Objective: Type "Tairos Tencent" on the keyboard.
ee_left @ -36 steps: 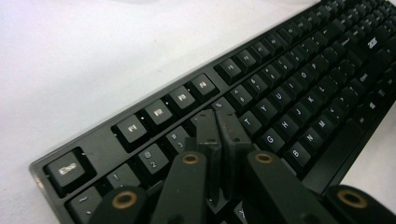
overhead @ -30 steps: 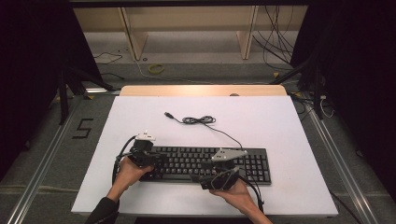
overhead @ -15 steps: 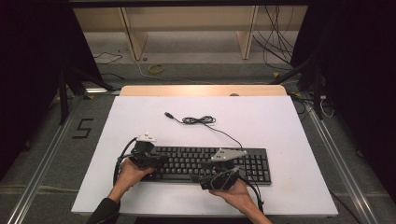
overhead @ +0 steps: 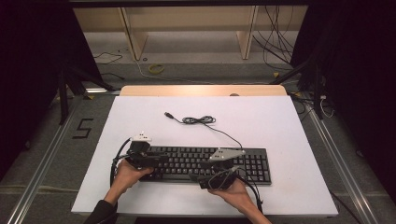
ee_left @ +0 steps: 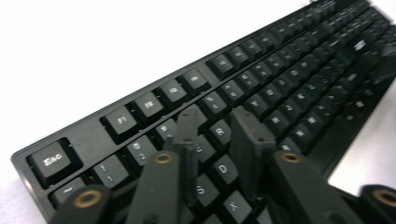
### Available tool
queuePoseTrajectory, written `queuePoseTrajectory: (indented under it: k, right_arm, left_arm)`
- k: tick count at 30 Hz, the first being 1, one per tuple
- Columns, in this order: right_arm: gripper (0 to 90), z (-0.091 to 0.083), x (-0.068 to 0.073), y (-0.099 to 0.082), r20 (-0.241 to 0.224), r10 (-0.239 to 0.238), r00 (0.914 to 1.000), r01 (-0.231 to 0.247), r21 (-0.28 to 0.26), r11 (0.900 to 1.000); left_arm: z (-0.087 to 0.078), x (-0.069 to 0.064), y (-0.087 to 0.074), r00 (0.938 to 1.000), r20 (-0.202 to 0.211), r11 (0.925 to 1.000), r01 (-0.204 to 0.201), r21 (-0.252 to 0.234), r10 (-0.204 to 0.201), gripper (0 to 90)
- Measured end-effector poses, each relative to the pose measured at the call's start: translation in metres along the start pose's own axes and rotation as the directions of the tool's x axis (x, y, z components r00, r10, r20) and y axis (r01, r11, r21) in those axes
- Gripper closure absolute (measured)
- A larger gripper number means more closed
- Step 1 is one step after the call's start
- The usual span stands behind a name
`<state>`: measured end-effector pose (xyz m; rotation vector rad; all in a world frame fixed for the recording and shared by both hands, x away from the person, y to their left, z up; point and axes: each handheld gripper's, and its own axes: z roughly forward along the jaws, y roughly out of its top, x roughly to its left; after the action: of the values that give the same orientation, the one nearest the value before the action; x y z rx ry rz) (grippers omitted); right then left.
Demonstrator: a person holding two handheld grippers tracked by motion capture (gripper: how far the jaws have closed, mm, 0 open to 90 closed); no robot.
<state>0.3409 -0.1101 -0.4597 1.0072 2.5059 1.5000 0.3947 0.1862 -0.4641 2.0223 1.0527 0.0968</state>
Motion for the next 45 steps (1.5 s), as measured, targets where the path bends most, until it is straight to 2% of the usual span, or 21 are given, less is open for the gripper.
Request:
queuePoseTrajectory:
  k: [4, 7, 9, 18, 23, 29, 45]
  right_arm:
    - [36.3, 0.001, 0.000, 0.001, 0.005, -0.001, 1.0000, 0.001, -0.004, 1.0000]
    - [37.5, 0.001, -0.001, 0.002, 0.008, -0.004, 1.0000, 0.004, -0.004, 1.0000]
    - [39.2, 0.002, -0.001, 0.002, 0.010, -0.004, 0.9999, 0.004, -0.001, 1.0000]
    - [44.7, 0.005, -0.001, 0.004, 0.014, -0.010, 0.9999, 0.010, 0.007, 0.9999]
    - [50.1, 0.009, -0.001, 0.006, 0.017, -0.015, 0.9997, 0.015, 0.016, 0.9998]
    - [61.2, 0.016, -0.001, 0.009, 0.026, -0.024, 0.9994, 0.023, 0.033, 0.9992]
    - [85.6, 0.038, -0.001, 0.012, 0.054, -0.050, 0.9973, 0.045, 0.093, 0.9947]
  left_arm:
    - [-0.004, -0.003, -0.002, 0.9998, 0.015, 0.9996, 0.013, -0.025, -0.013, 55.8]
    - [-0.008, -0.005, -0.004, 0.9998, 0.017, 0.9986, 0.012, -0.051, -0.011, 50.5]
    - [-0.012, -0.007, -0.004, 0.9995, 0.019, 0.9970, 0.028, -0.073, -0.026, 46.3]
    - [-0.018, -0.013, -0.010, 0.9993, 0.019, 0.9912, 0.035, -0.128, -0.033, 37.5]
    - [-0.021, -0.015, -0.014, 0.9991, 0.019, 0.9871, 0.040, -0.155, -0.037, 34.2]
    - [-0.026, -0.015, -0.020, 0.9985, 0.015, 0.9815, 0.054, -0.184, -0.052, 32.7]
    - [-0.030, -0.014, -0.032, 0.9987, 0.009, 0.9778, 0.050, -0.203, -0.050, 30.7]
